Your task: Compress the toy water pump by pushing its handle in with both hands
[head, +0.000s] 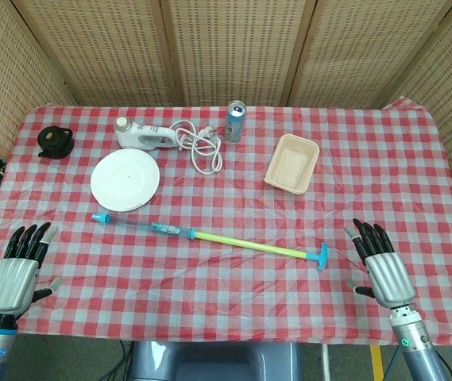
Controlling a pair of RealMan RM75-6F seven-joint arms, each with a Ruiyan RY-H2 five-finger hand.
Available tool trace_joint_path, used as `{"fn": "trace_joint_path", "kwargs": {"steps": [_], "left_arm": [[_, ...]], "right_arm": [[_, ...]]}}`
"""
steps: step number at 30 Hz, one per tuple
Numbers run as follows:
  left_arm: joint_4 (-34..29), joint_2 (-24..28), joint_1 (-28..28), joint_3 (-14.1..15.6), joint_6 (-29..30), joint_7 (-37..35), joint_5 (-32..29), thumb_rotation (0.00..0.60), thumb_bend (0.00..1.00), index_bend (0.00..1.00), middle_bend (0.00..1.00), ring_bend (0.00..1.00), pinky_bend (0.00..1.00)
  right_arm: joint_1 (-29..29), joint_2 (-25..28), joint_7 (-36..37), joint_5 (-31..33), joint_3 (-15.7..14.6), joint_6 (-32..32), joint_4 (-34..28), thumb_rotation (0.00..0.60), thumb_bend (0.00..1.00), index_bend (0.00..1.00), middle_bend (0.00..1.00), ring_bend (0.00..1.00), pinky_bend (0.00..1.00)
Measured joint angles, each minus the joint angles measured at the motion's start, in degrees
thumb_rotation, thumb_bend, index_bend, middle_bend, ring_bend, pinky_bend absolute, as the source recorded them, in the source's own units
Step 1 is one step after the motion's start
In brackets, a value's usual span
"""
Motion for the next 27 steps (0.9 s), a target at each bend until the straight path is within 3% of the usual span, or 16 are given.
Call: {"fn": "trace_joint_path", "kwargs": {"steps": [23, 27], "left_arm": [[-0.8, 0.8, 0.6, -1.0, 0.2, -0.9, 0.4, 0.6, 0.2, 0.0, 0.0, 0.0, 0.0], [-0.8, 0.9, 0.6, -1.2, -0.2, -1.1, 0.0, 0.6, 0.2, 0.0, 0.0, 0.0, 0.0]], "right_arm": [[0.3, -0.1, -0.6, 0.3, 0.4, -2.1, -1.5, 0.6, 0.18, 0.0, 0.0, 0.0, 0.0], [0.9, -0.7, -2.1, 0.6, 1.0, -2.6, -1.7, 0.6, 0.18, 0.1, 0.02, 0.0, 0.0]]}}
